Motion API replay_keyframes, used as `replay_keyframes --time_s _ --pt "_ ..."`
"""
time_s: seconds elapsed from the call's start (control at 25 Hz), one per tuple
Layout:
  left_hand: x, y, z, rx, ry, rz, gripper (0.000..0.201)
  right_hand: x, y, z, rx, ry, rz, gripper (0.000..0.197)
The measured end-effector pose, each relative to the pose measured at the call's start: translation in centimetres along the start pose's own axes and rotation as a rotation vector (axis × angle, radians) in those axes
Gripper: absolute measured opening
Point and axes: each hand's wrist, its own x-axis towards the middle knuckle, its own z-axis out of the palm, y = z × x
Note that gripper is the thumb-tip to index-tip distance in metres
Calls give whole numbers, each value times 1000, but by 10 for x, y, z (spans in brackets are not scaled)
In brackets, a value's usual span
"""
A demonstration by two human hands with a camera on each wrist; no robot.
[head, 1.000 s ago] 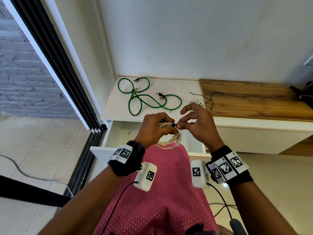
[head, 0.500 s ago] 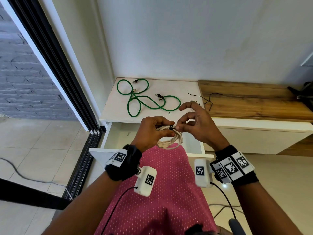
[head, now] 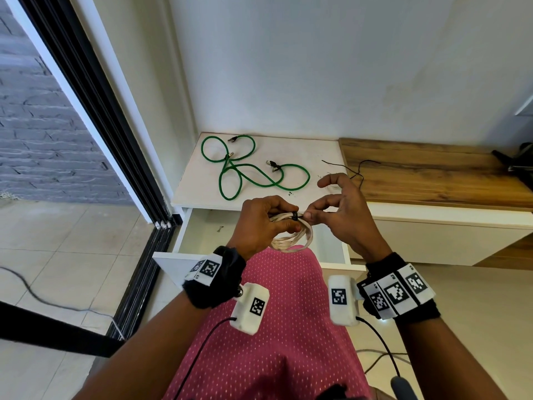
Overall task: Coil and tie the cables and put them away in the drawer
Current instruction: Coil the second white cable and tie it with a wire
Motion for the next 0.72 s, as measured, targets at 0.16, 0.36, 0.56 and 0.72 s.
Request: replay_keyframes --time_s 0.16,0.36,0.56,0.72 --pt "-1 3 0 -13 -8 3 29 -1 1 -2 38 25 8 56" --pt "-1 1 1 40 2 8 28 -2 -4 -2 -76 -12 -23 54" --pt "-1 2 1 49 8 21 28 -2 -6 -1 -26 27 18 54" --pt "-1 3 1 75 5 21 29 -2 -6 -1 -67 26 12 54"
